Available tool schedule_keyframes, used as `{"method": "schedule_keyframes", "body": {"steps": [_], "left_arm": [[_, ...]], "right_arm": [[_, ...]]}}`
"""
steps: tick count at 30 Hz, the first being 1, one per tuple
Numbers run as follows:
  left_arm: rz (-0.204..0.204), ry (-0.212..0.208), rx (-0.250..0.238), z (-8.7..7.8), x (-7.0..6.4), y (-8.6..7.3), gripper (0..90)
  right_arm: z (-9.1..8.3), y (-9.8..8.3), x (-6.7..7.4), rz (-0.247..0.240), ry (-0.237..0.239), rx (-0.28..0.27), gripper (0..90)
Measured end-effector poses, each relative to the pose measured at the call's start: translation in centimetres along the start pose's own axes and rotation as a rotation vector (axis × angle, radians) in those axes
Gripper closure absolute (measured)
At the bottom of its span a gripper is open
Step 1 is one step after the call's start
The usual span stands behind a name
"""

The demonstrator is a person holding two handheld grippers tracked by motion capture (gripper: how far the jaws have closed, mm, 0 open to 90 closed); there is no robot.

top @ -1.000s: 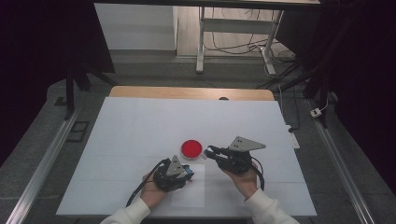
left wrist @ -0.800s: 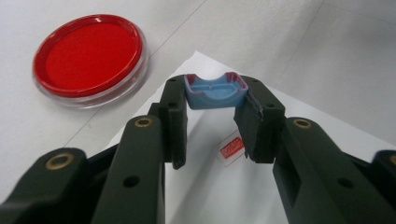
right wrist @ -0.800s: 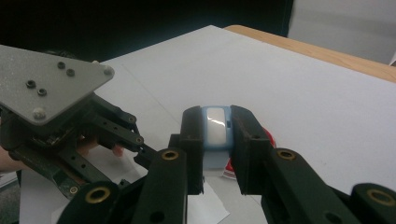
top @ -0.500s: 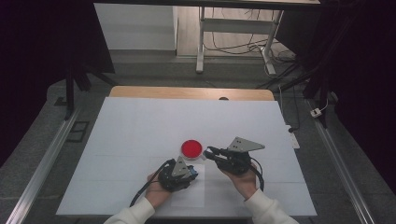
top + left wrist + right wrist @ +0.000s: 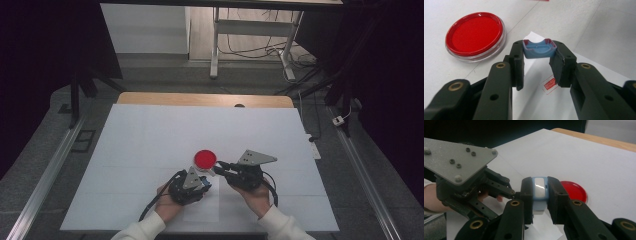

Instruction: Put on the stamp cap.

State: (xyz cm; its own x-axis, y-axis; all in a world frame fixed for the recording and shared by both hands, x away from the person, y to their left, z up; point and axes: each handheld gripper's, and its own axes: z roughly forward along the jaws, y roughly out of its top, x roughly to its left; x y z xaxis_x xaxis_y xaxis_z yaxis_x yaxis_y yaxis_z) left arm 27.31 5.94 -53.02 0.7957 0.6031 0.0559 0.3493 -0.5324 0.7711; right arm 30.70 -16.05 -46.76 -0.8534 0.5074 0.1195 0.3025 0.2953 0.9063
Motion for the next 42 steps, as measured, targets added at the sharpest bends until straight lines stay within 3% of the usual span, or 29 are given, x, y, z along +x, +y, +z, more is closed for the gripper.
{"method": "schedule_keyframes", "body": {"steps": [18,30,42], "left_arm": [[0.004,0.022,-0.017,-0.2,0.0,0.0,64.1],[0.007,0.038,-0.029,-0.3,-0.1,0.0,64.2],[0.015,0.048,-0.036,-0.4,-0.1,0.0,64.2]], "right_arm": [[0.8,-0.1,1.3,0.09,0.013,0.021,74.9],[1.1,-0.4,1.3,0.138,0.02,0.029,74.8],[1.3,-0.7,1.2,0.146,0.021,0.037,74.7]]}}
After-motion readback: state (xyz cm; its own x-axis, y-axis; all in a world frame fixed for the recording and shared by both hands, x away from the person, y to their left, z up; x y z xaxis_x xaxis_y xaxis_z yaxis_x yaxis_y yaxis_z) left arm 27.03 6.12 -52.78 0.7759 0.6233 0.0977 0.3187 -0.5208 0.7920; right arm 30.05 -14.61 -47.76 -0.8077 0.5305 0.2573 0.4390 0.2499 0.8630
